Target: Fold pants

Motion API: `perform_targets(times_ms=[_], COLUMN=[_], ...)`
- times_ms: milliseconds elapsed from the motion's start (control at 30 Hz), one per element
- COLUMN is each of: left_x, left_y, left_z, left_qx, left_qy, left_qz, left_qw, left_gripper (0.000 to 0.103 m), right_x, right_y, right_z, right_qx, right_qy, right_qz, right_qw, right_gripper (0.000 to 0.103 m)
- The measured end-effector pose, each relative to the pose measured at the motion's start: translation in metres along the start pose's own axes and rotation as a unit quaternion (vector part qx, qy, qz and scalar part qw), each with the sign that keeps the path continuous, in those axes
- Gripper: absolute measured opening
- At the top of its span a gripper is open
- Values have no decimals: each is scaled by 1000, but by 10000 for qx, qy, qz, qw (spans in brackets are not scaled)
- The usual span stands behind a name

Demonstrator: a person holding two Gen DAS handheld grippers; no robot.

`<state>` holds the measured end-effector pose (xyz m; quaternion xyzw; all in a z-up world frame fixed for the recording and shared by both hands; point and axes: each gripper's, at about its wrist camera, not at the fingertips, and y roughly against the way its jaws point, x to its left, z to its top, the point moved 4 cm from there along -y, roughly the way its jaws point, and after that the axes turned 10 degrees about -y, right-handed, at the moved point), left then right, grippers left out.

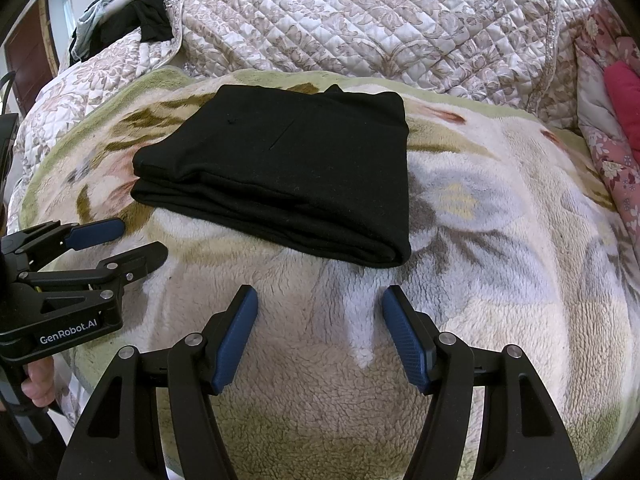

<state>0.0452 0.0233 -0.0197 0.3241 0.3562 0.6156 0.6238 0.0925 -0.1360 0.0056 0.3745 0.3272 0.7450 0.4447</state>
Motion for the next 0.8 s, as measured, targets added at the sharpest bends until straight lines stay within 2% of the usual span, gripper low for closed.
perform_targets(times_ms=[633, 733, 800], left_x=[0, 0, 1], left_y=[0, 0, 0], left_z=[0, 0, 0], left_qx=[8, 6, 6], left_qy=[26, 27, 17], left_qz=[-20, -19, -24], left_qw=[10000, 10000, 10000], left_gripper=[66, 66, 66], right_x=[1, 0, 1], right_y=[1, -1, -2], right_z=[0, 1, 0], right_qx=[-72, -149, -236], right_qy=[64, 117, 179], right_qz=[37, 69, 48], right_qw=[9999, 9998, 9995], right_gripper=[66, 68, 73])
